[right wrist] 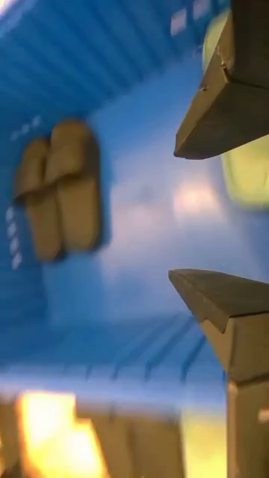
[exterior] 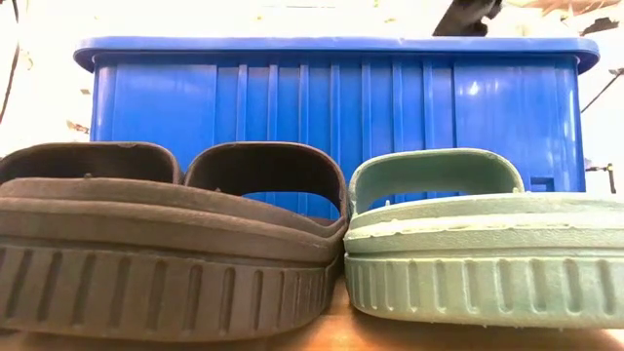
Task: Pick and place slides into bin
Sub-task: Put the green slide into the blue bin
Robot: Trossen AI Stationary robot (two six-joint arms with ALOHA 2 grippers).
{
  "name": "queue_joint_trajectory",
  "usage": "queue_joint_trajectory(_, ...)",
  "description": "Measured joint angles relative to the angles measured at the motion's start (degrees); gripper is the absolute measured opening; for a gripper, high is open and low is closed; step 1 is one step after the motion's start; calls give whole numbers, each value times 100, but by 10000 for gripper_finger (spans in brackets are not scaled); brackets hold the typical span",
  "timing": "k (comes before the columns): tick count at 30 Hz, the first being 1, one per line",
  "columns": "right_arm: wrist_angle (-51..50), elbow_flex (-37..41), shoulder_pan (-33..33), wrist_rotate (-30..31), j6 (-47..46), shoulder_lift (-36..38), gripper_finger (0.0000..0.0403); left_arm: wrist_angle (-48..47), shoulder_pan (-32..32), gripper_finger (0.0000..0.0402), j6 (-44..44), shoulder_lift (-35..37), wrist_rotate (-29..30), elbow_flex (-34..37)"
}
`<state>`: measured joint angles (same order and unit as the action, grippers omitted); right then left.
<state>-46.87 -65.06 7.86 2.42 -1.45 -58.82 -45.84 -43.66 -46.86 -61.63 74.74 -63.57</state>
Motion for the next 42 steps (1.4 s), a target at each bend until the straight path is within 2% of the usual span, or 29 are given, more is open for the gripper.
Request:
queue_joint_trajectory(6,454,0,-1176,48,-1555,209,240,2,0,171,286,0,0,0)
queue_joint_trajectory(14,1265,-2,-2453,32,-3622,-46,240,2,0,171,417,0,0,0)
queue_joint_trajectory(19,1552,0,-2898,-765,-4416,-368,240,2,-1,171,466,-2,0,0)
queue_joint_trajectory(22,2125,0,-3228,-918,-4519,-595,240,2,0,171,467,-2,-9,0)
queue_joint_trajectory(25,2674,-7,-3550,-738,-4521,-851,240,-15,-1,171,467,-2,-96,0)
queue_joint_trajectory(28,2804,0,-3858,-439,-4520,-1114,240,-28,0,171,469,-2,-215,-1)
queue_joint_trajectory(42,2337,0,-4978,1512,-4722,-2462,240,-35,-2,171,568,-2,-431,0)
